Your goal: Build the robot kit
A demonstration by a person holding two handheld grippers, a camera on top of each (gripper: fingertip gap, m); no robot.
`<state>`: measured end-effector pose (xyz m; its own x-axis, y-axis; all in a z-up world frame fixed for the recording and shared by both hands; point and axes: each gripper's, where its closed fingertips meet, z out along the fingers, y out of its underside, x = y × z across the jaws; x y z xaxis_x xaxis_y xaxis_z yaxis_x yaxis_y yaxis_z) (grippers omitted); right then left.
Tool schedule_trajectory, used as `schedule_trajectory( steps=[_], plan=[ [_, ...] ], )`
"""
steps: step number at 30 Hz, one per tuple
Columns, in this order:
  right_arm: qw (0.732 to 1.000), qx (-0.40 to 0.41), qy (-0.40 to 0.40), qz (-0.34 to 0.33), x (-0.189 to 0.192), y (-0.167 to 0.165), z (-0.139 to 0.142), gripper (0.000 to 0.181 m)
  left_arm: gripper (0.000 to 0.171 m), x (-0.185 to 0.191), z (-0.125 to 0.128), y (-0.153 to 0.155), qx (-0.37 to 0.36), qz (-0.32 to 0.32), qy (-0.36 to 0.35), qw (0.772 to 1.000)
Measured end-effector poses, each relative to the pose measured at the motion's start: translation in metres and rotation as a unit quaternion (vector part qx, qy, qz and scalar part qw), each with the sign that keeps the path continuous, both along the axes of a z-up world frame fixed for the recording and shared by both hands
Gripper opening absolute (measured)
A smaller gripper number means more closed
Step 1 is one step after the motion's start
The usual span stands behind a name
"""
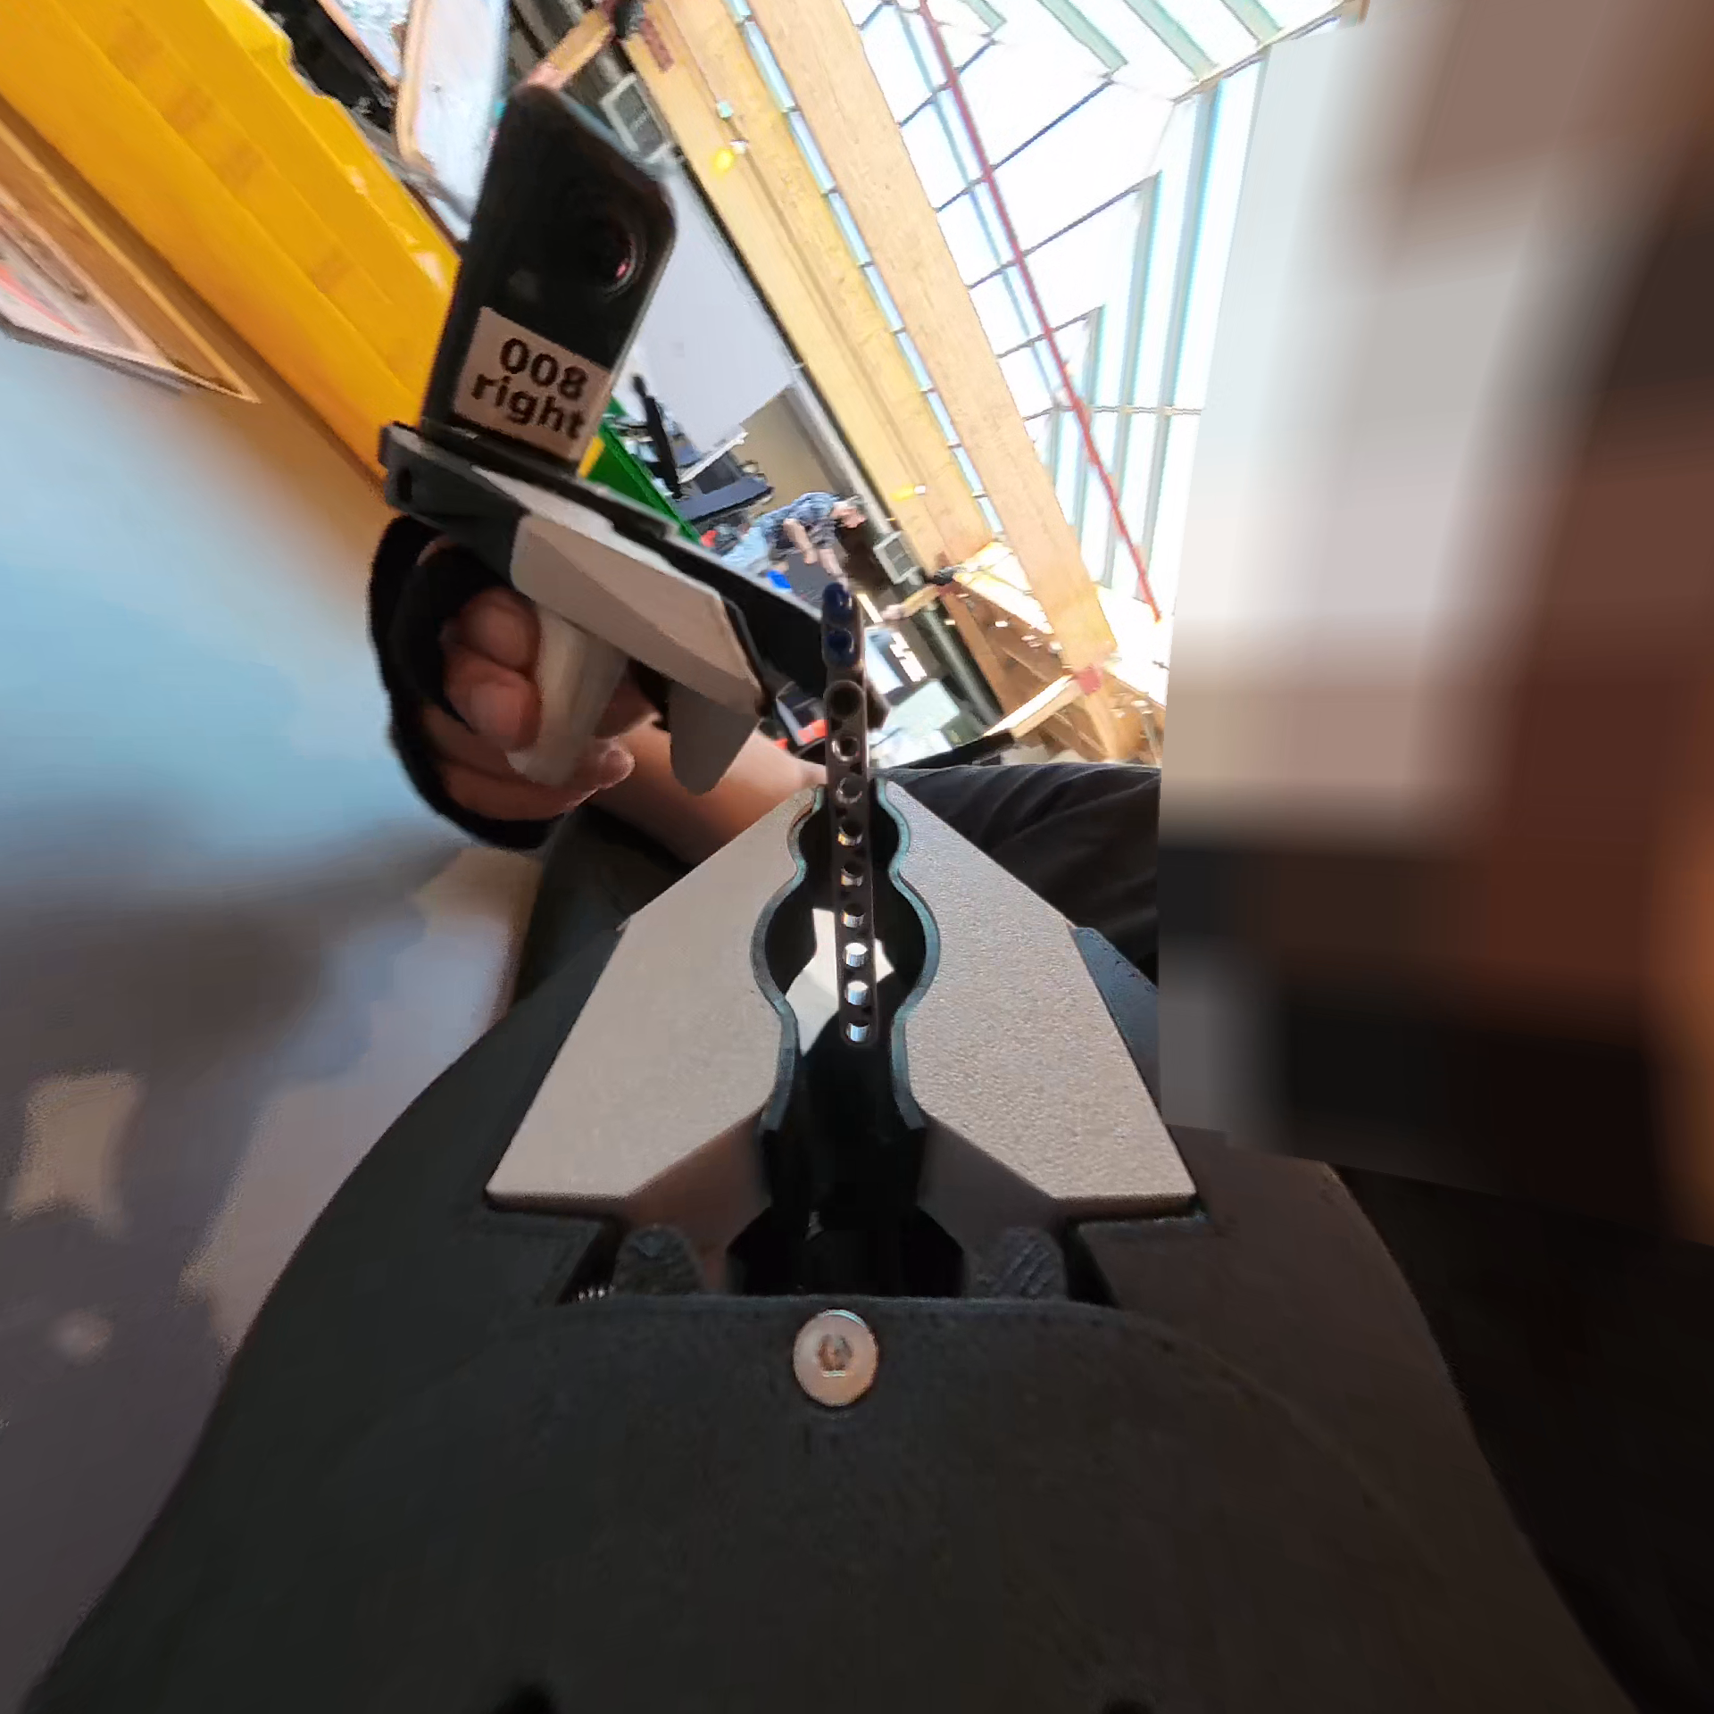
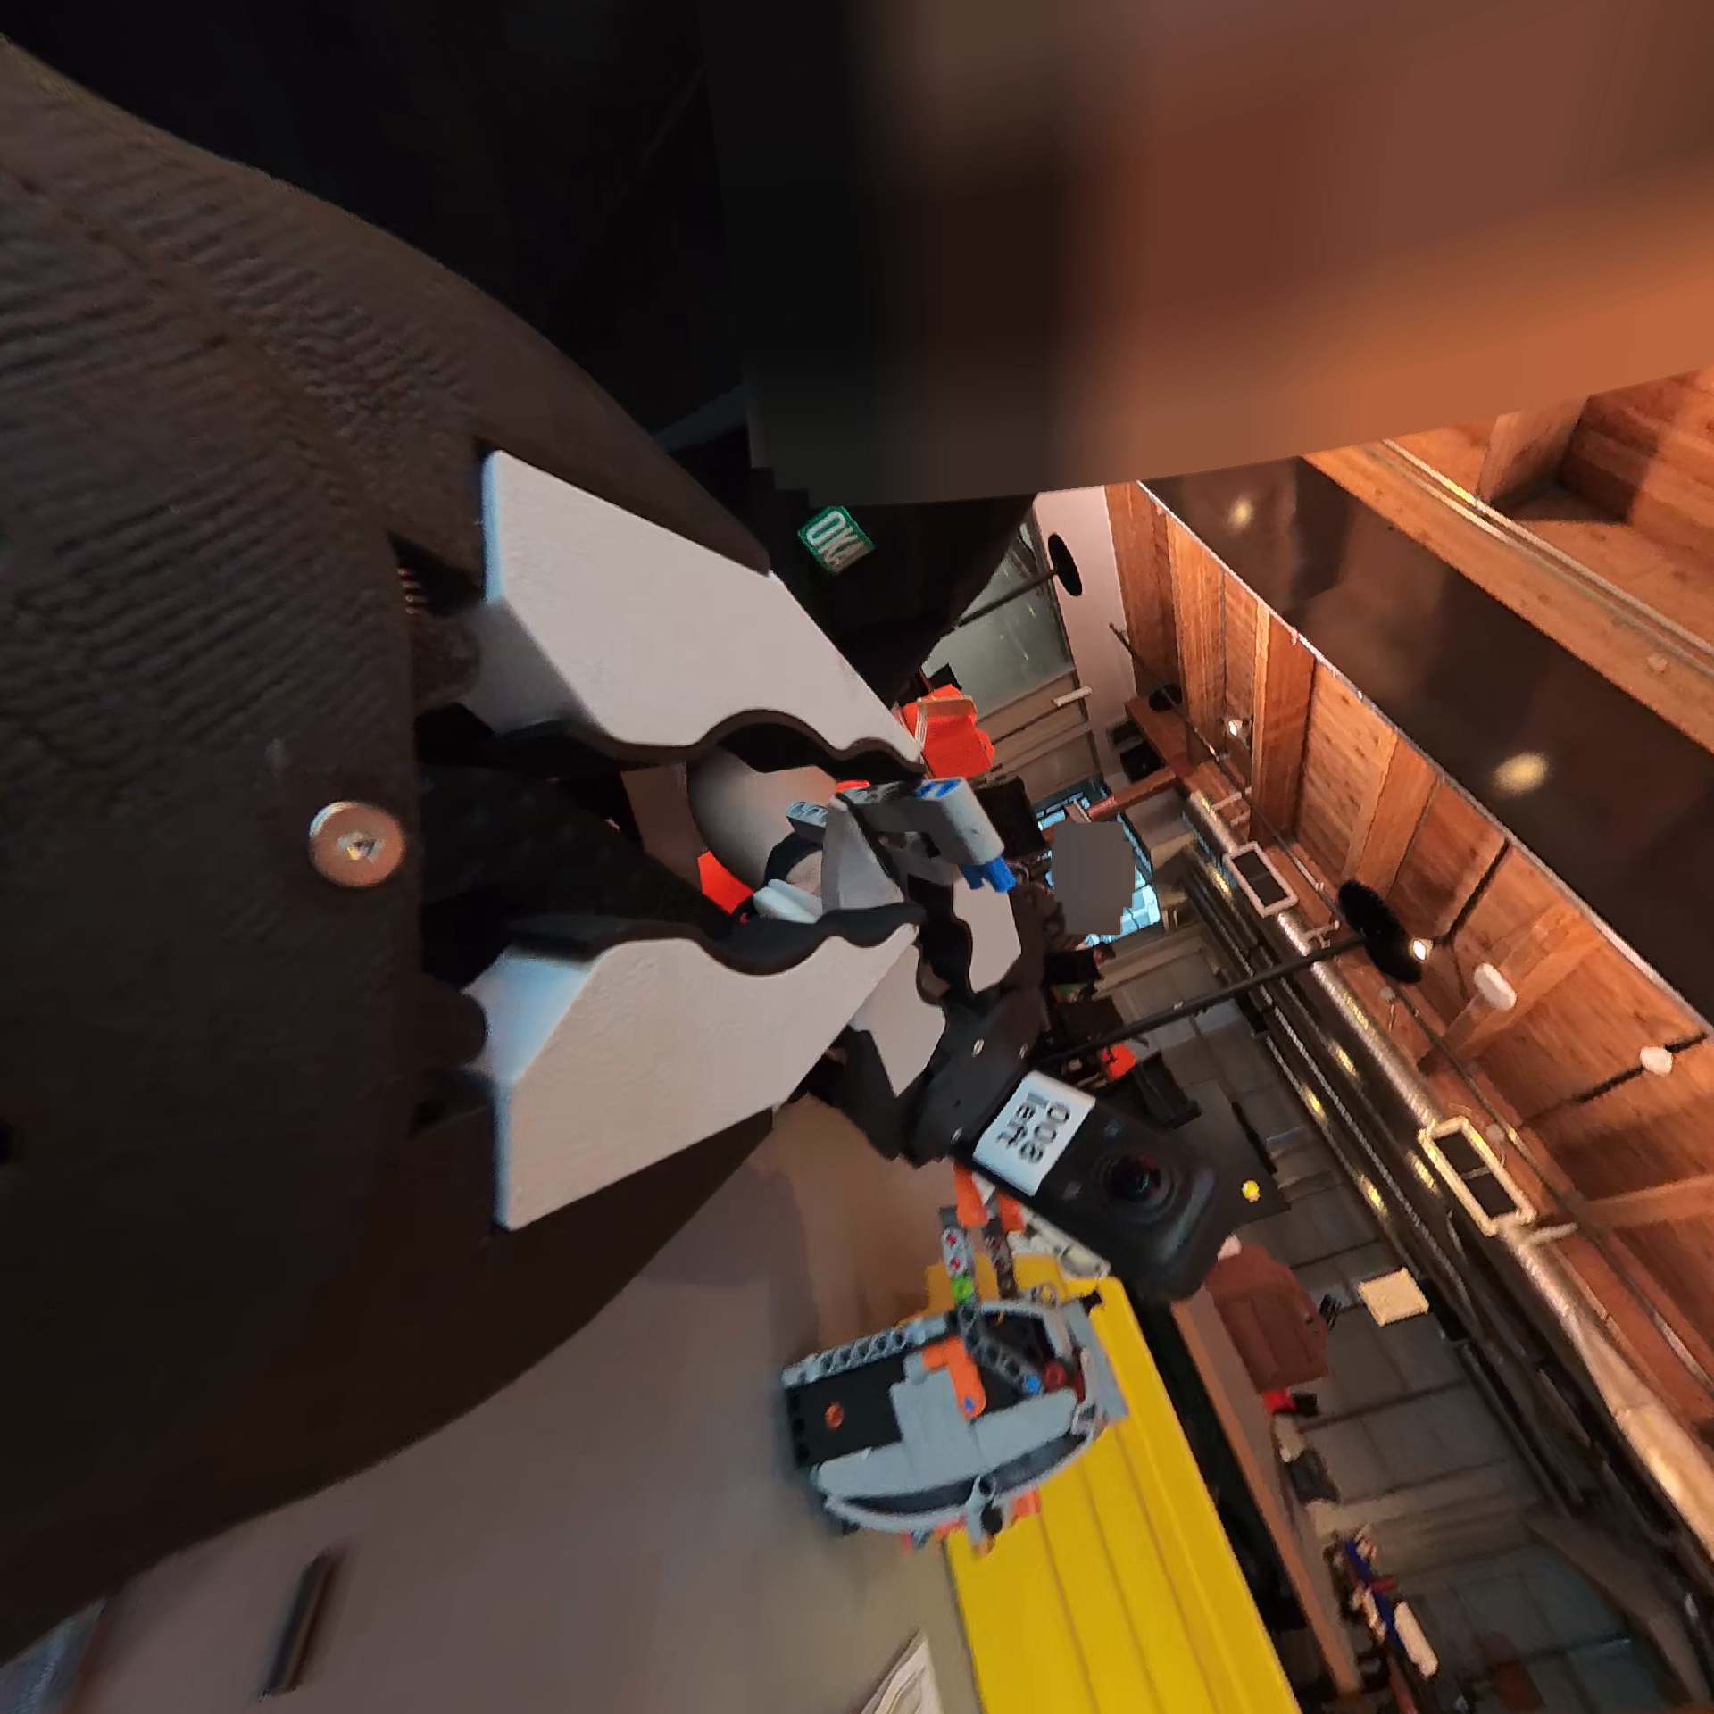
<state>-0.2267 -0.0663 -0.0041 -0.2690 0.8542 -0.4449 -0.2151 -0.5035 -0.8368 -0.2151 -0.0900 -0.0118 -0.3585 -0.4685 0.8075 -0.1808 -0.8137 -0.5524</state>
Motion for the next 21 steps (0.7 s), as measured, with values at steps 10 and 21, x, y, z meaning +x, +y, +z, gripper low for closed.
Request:
schedule_trajectory(
  steps=[10, 21],
  plan=[
    [0.983, -0.146, -0.096, -0.059, 0.017, 0.045, -0.03, 0.026, 0.005, -0.001, -0.042, 0.036, 0.103, 0.129, 0.149, 0.975],
    [0.966, -0.189, -0.176, 0.0, 0.018, 0.03, -0.052, 0.005, 0.006, 0.004, -0.049, 0.042, 0.125, 0.141, 0.175, 0.966]
  ],
)
